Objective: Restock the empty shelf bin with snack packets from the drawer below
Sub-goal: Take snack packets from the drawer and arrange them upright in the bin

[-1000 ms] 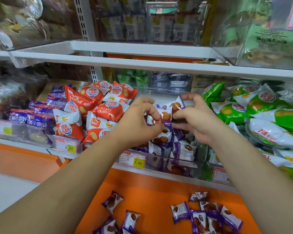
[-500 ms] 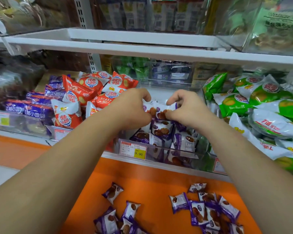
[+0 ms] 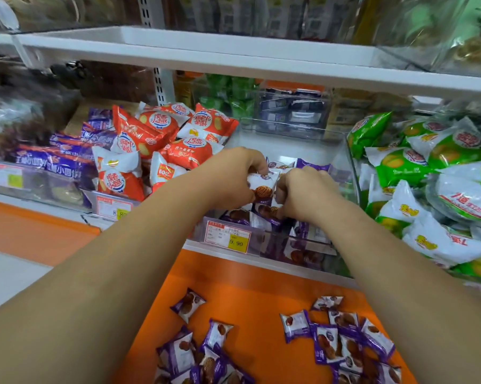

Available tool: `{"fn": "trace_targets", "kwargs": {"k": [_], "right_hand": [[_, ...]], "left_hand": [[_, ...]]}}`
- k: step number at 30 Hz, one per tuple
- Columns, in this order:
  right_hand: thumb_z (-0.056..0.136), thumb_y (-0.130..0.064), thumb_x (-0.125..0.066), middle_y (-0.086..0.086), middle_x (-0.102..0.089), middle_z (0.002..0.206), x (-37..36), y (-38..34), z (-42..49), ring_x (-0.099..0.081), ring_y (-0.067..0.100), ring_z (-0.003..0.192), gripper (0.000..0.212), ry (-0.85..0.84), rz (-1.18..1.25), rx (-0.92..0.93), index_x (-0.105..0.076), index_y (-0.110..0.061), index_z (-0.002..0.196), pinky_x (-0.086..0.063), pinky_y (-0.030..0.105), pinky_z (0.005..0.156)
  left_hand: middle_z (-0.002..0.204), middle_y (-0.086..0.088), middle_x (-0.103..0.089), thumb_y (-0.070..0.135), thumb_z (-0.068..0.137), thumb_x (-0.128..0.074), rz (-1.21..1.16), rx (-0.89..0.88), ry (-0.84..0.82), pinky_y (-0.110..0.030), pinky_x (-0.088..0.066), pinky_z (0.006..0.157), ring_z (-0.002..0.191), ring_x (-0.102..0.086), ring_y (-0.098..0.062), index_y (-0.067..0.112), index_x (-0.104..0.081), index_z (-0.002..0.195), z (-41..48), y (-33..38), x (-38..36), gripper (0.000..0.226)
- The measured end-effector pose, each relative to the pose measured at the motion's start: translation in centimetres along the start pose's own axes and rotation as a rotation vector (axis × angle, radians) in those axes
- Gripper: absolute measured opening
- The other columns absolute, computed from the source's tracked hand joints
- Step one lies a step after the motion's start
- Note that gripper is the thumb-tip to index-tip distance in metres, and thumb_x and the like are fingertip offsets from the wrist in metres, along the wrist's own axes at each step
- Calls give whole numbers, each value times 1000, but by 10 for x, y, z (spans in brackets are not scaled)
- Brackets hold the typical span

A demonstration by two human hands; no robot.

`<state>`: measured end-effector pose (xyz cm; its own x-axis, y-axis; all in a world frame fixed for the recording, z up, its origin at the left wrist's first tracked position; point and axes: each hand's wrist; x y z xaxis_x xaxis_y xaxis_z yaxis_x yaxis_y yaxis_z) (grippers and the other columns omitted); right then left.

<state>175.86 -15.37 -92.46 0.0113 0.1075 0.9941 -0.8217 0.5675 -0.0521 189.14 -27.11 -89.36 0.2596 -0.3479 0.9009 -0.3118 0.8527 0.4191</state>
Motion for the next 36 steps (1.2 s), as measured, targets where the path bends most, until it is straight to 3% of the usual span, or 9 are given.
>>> {"fn": "trace_targets", "kwargs": {"k": [4, 8, 12, 17, 21, 26, 30, 33, 36], "right_hand": [[74, -40, -84, 0, -66, 105, -7, 8, 1, -53, 27, 112, 22, -18, -18, 2, -75, -31, 92, -44, 37, 95], [72, -18, -76, 0, -69, 115, 10, 19, 4, -63, 25, 104, 58, -77, 208, 47, -65, -32, 128, -55, 33, 82], [71, -13, -73, -3, -69, 93, 20, 18, 1, -67, 22, 84, 43, -91, 363, 141, -66, -38, 106, -58, 36, 68], [78, -35, -83, 5, -70, 111, 16, 16, -4, -67, 24, 94, 48, -111, 413, 134, -70, -23, 123, -58, 39, 81], [76, -21, -74, 6, -67, 93, 16, 18, 0, -60, 20, 71, 26, 40, 360, 40, -70, -22, 102, -49, 30, 55], [78, -22, -74, 0, -65, 81, 34, 15, -2, -58, 15, 72, 17, 11, 351, 40, -68, -21, 93, -48, 29, 57], [75, -26, -76, 6, -68, 78, 22, 11, -5, -60, 27, 69, 28, -42, 351, 46, -73, -12, 99, -54, 34, 63], [74, -23, -73, 7, -56, 71, 14, 9, -7, -48, 23, 63, 35, -61, 313, 34, -72, -5, 104, -44, 31, 59], [71, -23, -70, 8, -63, 75, 9, 3, -8, -61, 30, 70, 25, -79, 219, 30, -71, -8, 91, -49, 31, 57]], "left_hand": [[124, 6, -63, 11, 78, -82, -22, 3, -44, -35, -56, 91, 106, -63, -19, 31, -67, 120, 5, -3, -13, 49], [93, 19, -58, 10, 80, -82, -78, 4, -41, -14, -45, 62, 70, -56, 0, 32, -69, 114, 11, -2, -23, 43], [99, 15, -60, 14, 76, -86, -164, -8, 35, -14, -46, 67, 85, -61, -7, 29, -68, 110, 14, 0, -29, 41], [100, 8, -65, 14, 68, -91, -272, 52, 113, -41, -57, 80, 89, -67, -22, 23, -62, 108, 12, -3, -28, 50], [101, 3, -65, 24, 70, -92, -178, 230, 16, -41, -59, 85, 88, -66, -20, 18, -55, 122, 15, -8, -27, 63], [71, -9, -74, 42, 71, -88, -101, 339, -192, -35, -60, 67, 57, -64, -22, 13, -64, 82, 16, 8, -37, 40], [74, -4, -66, 26, 72, -87, -65, 326, -204, -31, -52, 57, 65, -60, -22, 18, -59, 75, 15, 11, -45, 29], [89, -1, -68, 27, 66, -93, -69, 349, -197, -29, -54, 69, 77, -62, -16, 21, -61, 87, 13, 5, -48, 39], [101, -7, -73, 20, 64, -92, -121, 377, -197, -43, -60, 85, 90, -69, -24, 14, -66, 106, 14, 2, -50, 50]]}}
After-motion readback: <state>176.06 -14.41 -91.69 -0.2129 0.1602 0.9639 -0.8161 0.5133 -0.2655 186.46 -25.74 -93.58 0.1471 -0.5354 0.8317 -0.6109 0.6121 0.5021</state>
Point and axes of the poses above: each hand's wrist, its own z-axis towards the middle knuckle, its own x-axis out of the back of the hand, y = z × x
